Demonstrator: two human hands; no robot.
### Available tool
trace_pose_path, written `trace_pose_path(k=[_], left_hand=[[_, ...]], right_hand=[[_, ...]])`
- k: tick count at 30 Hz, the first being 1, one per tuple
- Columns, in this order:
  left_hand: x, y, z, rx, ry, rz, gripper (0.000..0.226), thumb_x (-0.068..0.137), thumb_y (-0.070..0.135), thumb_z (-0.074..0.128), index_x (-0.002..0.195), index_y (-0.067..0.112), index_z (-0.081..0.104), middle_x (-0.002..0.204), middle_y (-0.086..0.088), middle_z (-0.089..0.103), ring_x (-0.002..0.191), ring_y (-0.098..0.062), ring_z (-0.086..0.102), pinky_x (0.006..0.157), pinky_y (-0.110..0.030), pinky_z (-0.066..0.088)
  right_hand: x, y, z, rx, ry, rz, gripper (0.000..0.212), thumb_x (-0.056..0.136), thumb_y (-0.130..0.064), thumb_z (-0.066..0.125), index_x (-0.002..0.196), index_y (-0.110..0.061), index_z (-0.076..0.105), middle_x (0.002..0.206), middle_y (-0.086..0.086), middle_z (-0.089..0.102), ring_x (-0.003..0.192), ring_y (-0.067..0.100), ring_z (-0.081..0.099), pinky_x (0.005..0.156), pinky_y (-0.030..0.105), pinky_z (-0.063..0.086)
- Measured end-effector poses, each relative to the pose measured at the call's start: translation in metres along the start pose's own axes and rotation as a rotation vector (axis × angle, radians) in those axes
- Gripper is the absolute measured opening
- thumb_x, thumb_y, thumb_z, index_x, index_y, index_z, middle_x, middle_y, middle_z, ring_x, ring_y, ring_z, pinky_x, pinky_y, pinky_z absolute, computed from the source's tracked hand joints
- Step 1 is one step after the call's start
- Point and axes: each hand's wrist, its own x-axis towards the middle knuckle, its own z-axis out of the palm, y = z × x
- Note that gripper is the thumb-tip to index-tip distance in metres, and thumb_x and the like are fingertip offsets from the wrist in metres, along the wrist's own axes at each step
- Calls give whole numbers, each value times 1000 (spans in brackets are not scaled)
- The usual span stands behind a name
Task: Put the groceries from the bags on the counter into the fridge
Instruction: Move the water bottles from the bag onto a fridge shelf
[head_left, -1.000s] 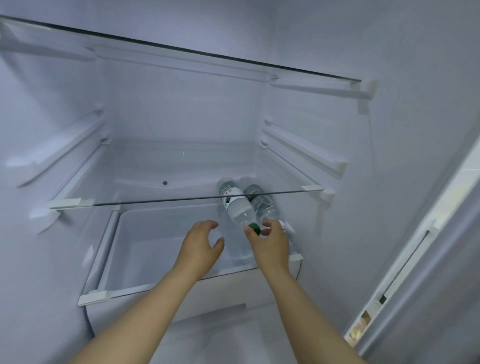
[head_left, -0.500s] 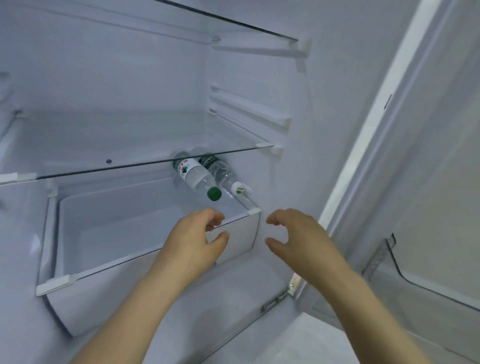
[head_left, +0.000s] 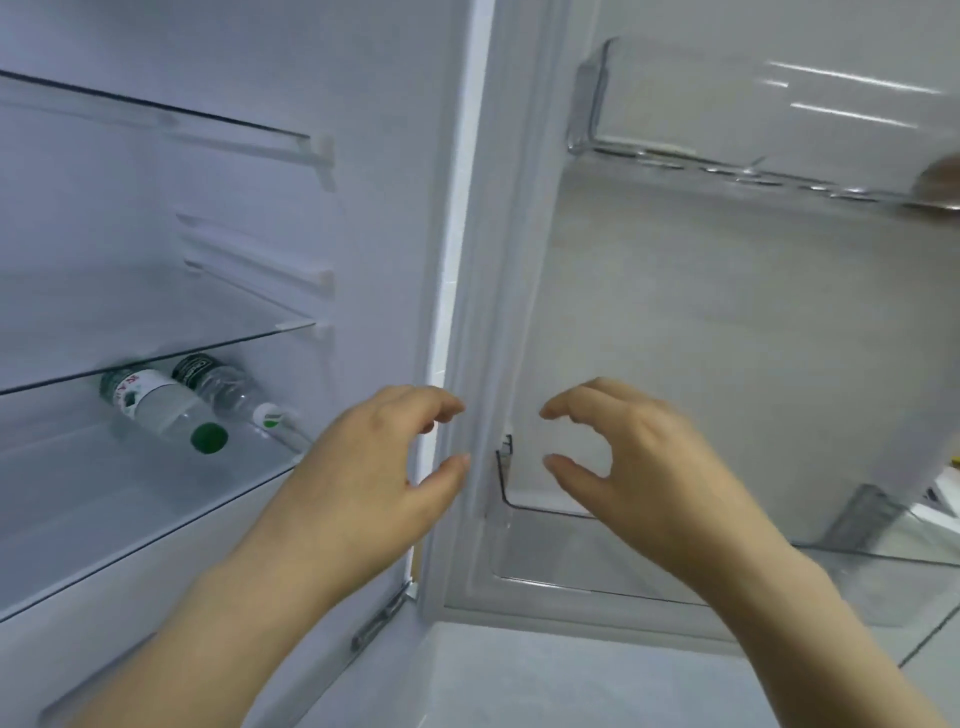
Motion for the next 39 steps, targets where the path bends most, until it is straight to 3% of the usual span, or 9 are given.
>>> trace_pose_path(k=[2, 15, 20, 24, 29, 32, 39], left_hand=[[8, 22, 13, -51, -32, 41, 32, 85, 32, 63, 117, 31, 59, 112, 23, 56, 95, 13, 52, 86, -9, 41], [37, 131, 124, -234, -241, 325, 41, 78, 48, 56, 116, 31, 59, 111, 20, 59, 102, 6, 54, 90, -24, 47], [43, 166, 158, -323, -353, 467, 35, 85, 39, 62, 120, 31, 58, 115, 19, 59, 106, 2, 54, 93, -26, 47], [41, 191, 178, -438, -475, 594, 40, 86, 40, 61, 125, 35, 54, 118, 21, 57, 107, 6, 51, 94, -20, 45], [26, 211, 197, -577, -624, 717, 41, 87, 40, 59, 127, 35, 51, 119, 21, 55, 109, 3, 51, 96, -23, 47], [9, 216, 206, -629, -729, 804, 43, 87, 43, 58, 129, 36, 49, 119, 22, 55, 110, 4, 51, 96, -25, 47], [-39, 249, 204, -740, -920, 961, 45, 88, 44, 56, 132, 38, 46, 121, 23, 52, 108, 7, 46, 95, -19, 44]], right_hand=[[-13, 20, -15, -34, 32, 43, 31, 89, -31, 62, 120, -27, 59, 116, -13, 57, 103, 12, 57, 84, 24, 41], [-114, 123, -76, -193, 122, 409, 34, 86, -35, 66, 118, -28, 61, 112, -12, 61, 101, 12, 59, 87, 30, 49], [-155, 130, -93, -272, 152, 606, 36, 87, -35, 66, 121, -28, 60, 117, -15, 60, 106, 7, 57, 89, 24, 47], [-191, 117, -103, -344, 190, 808, 37, 87, -39, 63, 123, -31, 57, 117, -18, 58, 107, 1, 53, 90, 17, 42], [-226, 79, -102, -402, 295, 1076, 32, 85, -35, 66, 116, -29, 62, 109, -17, 61, 99, 2, 56, 86, 22, 46], [-248, 49, -94, -437, 336, 1223, 30, 85, -34, 66, 114, -31, 62, 108, -21, 60, 99, -2, 55, 83, 17, 43], [-302, -12, -98, -515, 399, 1516, 30, 84, -36, 66, 114, -32, 62, 104, -22, 57, 96, -2, 54, 88, 22, 45]])
